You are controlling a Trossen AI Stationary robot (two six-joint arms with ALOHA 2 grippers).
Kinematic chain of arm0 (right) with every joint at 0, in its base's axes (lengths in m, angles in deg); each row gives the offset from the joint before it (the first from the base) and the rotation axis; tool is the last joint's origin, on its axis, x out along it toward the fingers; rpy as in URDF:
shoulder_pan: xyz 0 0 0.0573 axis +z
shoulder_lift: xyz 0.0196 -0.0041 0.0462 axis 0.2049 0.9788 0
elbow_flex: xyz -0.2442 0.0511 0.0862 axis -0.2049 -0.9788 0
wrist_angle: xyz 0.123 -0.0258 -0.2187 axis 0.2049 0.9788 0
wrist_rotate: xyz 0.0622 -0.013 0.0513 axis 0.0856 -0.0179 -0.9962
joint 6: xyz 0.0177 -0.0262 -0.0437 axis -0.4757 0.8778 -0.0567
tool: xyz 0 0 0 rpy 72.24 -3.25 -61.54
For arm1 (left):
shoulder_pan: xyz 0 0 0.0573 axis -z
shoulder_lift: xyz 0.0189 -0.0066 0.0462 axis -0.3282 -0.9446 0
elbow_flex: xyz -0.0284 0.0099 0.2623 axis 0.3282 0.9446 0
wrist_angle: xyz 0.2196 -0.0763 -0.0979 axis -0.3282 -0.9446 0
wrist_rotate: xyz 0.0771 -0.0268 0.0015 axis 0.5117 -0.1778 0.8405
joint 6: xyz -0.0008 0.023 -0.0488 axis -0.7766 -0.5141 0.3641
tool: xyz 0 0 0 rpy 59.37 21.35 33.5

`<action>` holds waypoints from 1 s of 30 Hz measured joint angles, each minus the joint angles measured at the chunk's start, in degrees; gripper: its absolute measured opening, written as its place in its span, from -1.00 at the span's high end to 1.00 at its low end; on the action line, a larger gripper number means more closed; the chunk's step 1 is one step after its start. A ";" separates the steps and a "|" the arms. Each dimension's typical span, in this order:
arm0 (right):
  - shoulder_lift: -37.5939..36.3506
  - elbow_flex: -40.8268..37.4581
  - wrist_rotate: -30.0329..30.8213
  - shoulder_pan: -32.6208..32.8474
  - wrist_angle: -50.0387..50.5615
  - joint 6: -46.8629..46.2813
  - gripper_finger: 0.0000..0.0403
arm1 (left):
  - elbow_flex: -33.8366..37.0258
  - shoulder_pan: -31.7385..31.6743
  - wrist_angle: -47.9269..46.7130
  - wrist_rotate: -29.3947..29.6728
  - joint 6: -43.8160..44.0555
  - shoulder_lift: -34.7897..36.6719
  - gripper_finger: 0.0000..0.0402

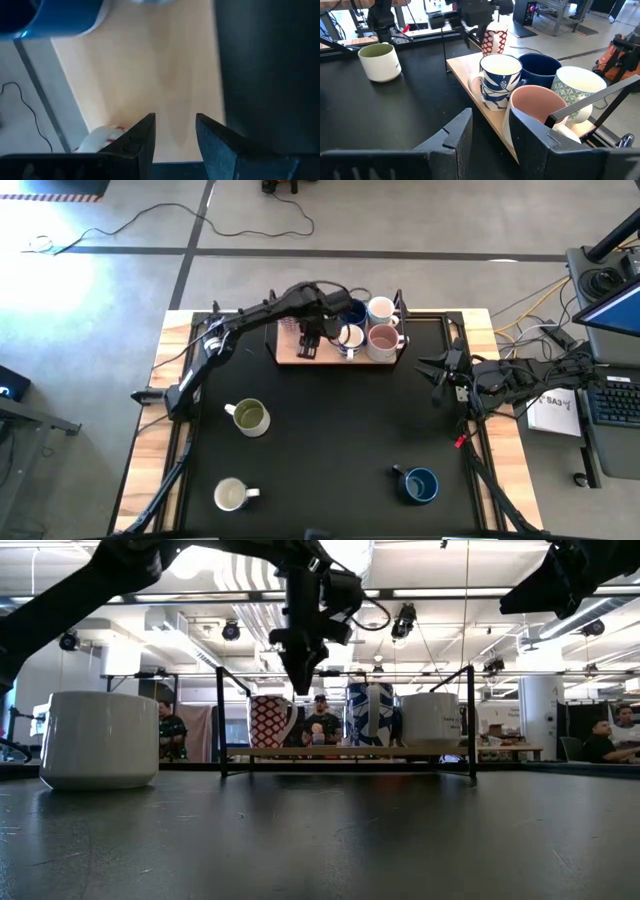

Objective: Place coffee mugs
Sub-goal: Put the green mug on the shelf aligned with the other red mug

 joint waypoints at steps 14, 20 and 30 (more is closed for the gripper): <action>0.00 0.00 0.00 -0.01 0.00 0.00 0.40 | 0.02 15.43 -3.33 0.55 20.96 2.19 0.38; -0.01 0.01 0.00 -0.01 0.00 0.00 0.40 | 0.70 23.99 -3.33 0.61 40.39 4.71 0.38; -0.02 0.00 0.00 -0.01 0.00 0.00 0.40 | 14.97 37.00 -3.38 4.52 67.37 14.82 0.39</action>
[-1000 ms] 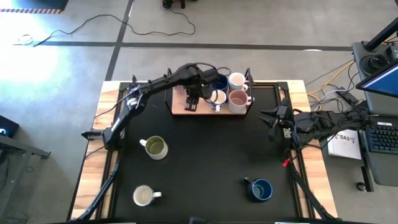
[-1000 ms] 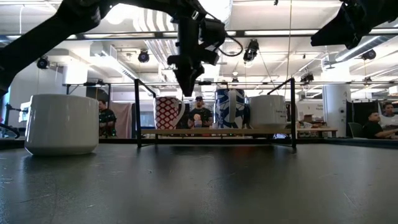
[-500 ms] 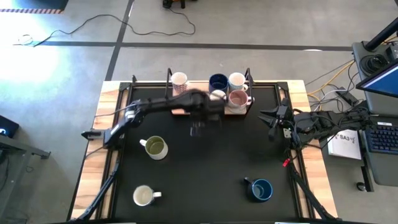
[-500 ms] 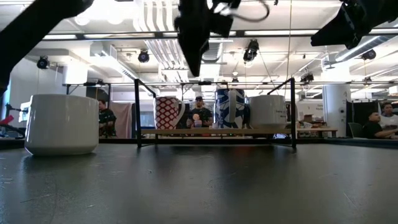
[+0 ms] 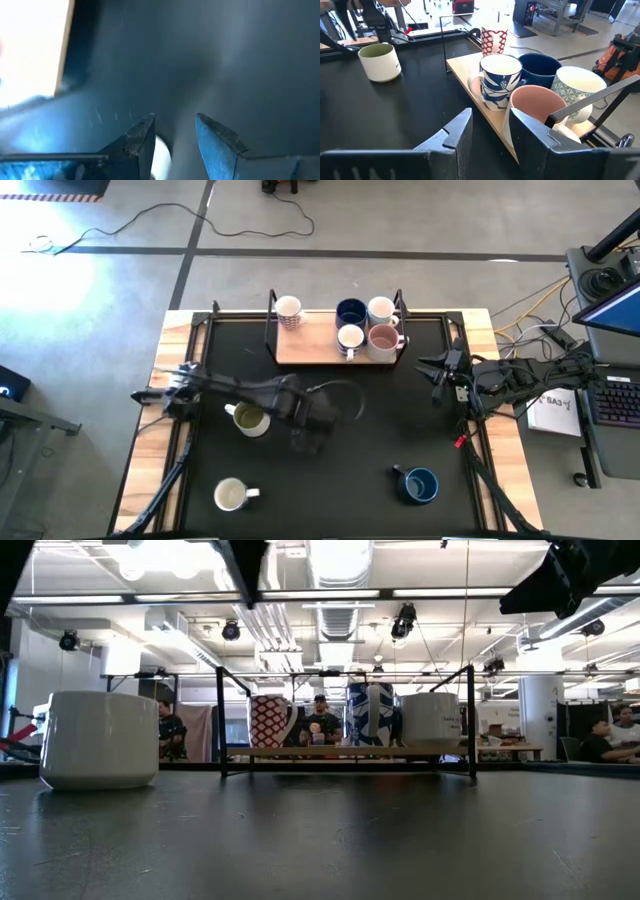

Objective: Place coffee mugs
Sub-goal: Put the green mug on the shelf aligned with the other red mug

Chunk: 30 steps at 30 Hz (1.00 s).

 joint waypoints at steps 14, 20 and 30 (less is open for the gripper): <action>0.00 0.02 0.00 0.00 -0.02 0.00 0.40 | 30.74 9.27 1.72 -2.01 19.69 13.87 0.39; 0.00 0.00 0.00 0.01 0.00 0.00 0.40 | 36.87 10.57 5.17 -2.47 20.33 15.32 0.39; 0.01 0.01 0.00 0.01 0.01 0.00 0.40 | 44.91 10.52 7.27 -3.02 19.13 15.32 0.39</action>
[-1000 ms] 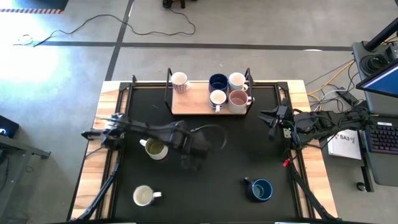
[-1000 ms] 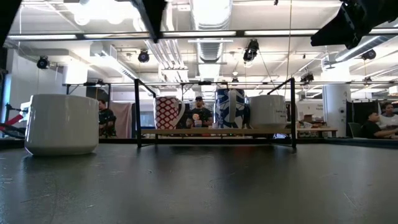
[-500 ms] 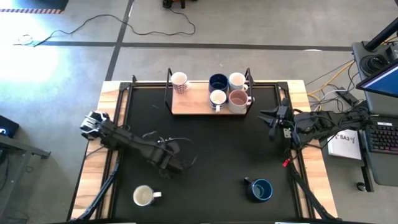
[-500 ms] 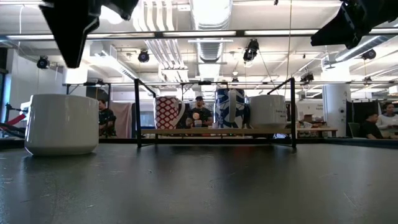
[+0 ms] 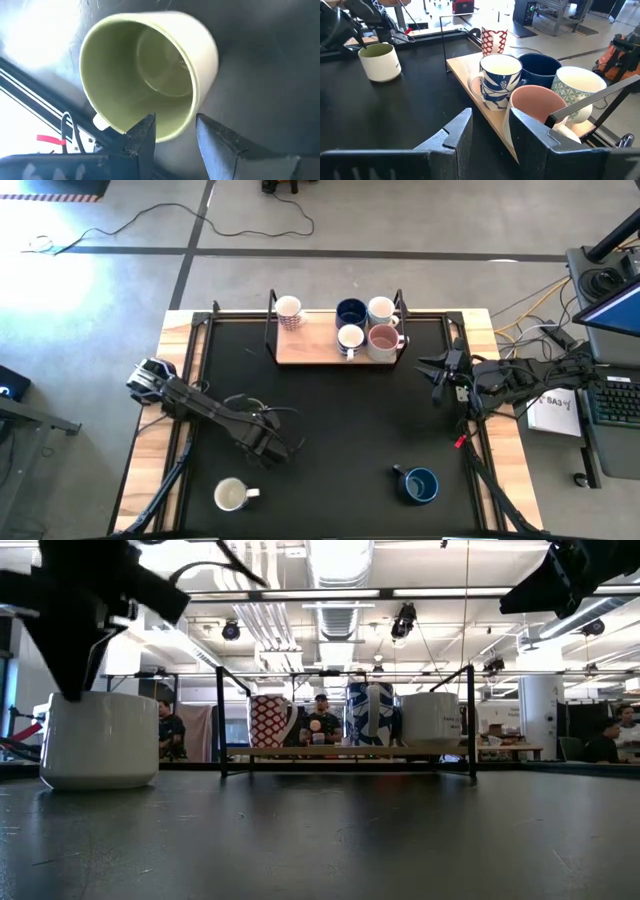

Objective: Place coffee mugs
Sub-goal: Put the green mug on the shelf aligned with the other red mug

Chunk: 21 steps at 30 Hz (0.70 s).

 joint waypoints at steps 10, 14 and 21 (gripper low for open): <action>0.00 -0.01 0.00 0.00 -0.01 0.00 0.40 | 6.02 -0.34 7.84 0.00 -5.44 -0.02 0.42; -0.01 0.01 0.00 0.02 -0.01 0.00 0.40 | 6.19 -0.80 8.88 -0.05 -8.75 -0.02 0.59; 0.00 -0.01 -0.01 0.00 0.00 0.00 0.40 | 5.30 -1.93 9.89 0.15 -12.55 -0.09 0.95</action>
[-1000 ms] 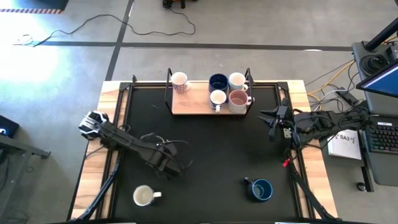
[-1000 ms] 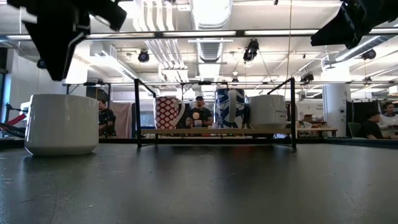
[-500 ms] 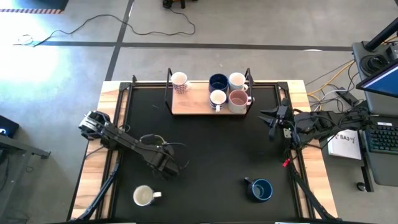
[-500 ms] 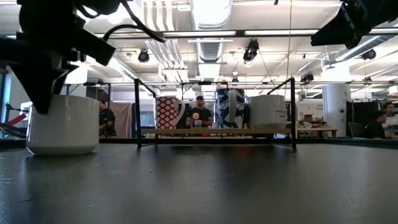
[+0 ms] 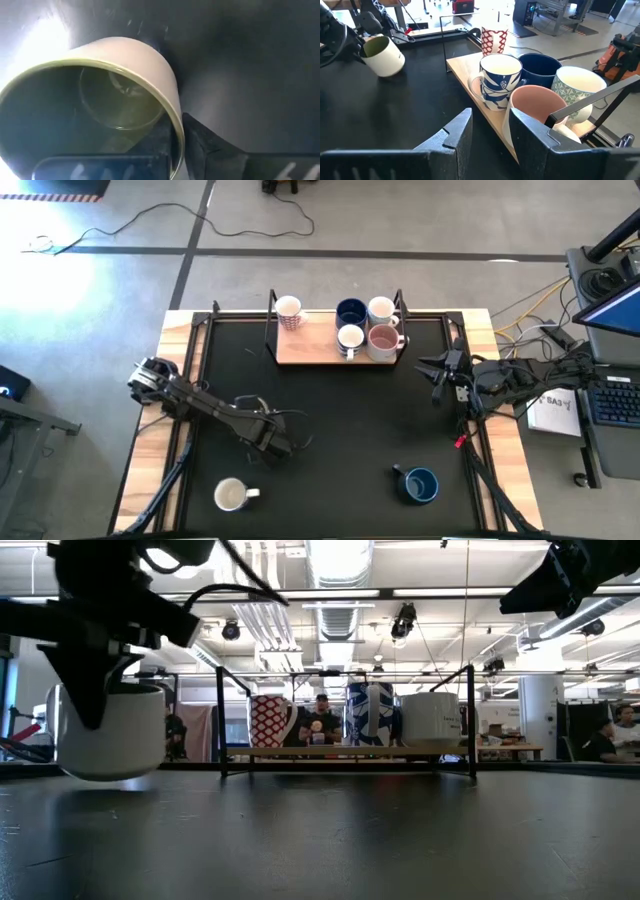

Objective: Place coffee mugs
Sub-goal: Put the green mug on the shelf aligned with the other red mug

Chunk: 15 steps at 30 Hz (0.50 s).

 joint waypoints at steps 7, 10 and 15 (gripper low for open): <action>0.00 0.00 0.01 -0.01 -0.01 0.00 0.40 | -2.35 -0.36 1.28 -0.38 -3.67 0.00 0.96; 0.00 0.01 0.01 0.01 0.00 0.00 0.40 | -5.09 -0.95 1.40 -0.36 -5.66 -0.02 0.97; -0.01 0.00 0.01 0.01 -0.01 0.00 0.40 | -10.09 -2.58 3.61 -0.08 -11.06 -0.02 0.95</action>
